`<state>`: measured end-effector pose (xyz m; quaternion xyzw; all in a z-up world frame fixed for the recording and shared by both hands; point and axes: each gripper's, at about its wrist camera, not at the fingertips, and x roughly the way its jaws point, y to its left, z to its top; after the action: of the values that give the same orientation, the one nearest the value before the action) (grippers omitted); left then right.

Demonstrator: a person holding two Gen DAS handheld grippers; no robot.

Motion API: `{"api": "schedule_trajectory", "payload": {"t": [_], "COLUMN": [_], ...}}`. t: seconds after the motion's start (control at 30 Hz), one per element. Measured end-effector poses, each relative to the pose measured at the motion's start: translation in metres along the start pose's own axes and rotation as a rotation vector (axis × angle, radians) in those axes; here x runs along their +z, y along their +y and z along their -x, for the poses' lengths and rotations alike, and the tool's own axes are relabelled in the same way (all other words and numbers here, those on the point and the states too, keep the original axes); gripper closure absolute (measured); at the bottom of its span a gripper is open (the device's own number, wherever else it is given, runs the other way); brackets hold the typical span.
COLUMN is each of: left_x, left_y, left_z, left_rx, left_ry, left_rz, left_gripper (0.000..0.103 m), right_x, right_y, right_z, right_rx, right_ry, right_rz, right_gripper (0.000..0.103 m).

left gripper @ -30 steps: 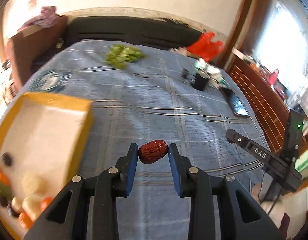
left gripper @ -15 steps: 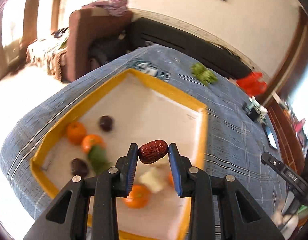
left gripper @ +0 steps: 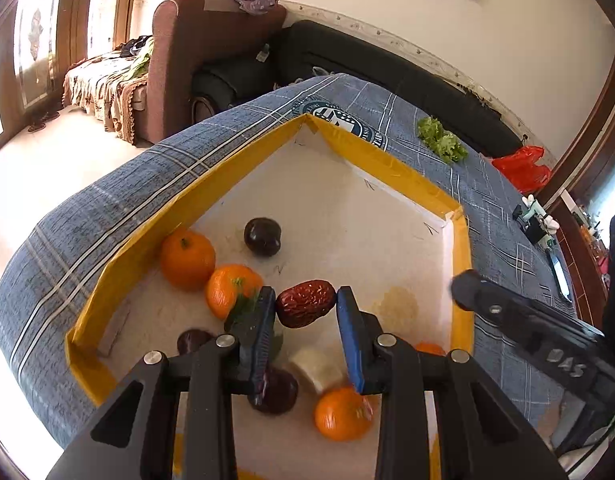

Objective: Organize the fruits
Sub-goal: 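Carry the date and plum into the tray and open both grippers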

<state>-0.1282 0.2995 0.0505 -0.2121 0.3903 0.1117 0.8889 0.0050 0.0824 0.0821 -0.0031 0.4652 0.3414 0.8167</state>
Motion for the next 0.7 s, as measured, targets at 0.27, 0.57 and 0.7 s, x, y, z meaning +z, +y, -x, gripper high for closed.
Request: {"api": "schedule_trajectory", "payload": {"t": [0.27, 0.57, 0.7], "left_x": [0.009, 0.003, -0.004], "left_y": [0.004, -0.005, -0.012], "left_z": [-0.019, 0.012, 0.037], "left_rx": [-0.032, 0.005, 0.098], "left_ry": [0.023, -0.061, -0.143], "left_rz": [0.013, -0.016, -0.030], "left_gripper": [0.061, 0.037, 0.032], "right_x": [0.005, 0.002, -0.007], "right_y": [0.005, 0.007, 0.004], "right_z": [-0.037, -0.013, 0.016], "right_rx": [-0.098, -0.098, -0.127], "right_ry": [0.059, -0.010, -0.075], "right_rz": [0.049, 0.048, 0.046], "right_gripper": [0.069, 0.046, 0.046]}}
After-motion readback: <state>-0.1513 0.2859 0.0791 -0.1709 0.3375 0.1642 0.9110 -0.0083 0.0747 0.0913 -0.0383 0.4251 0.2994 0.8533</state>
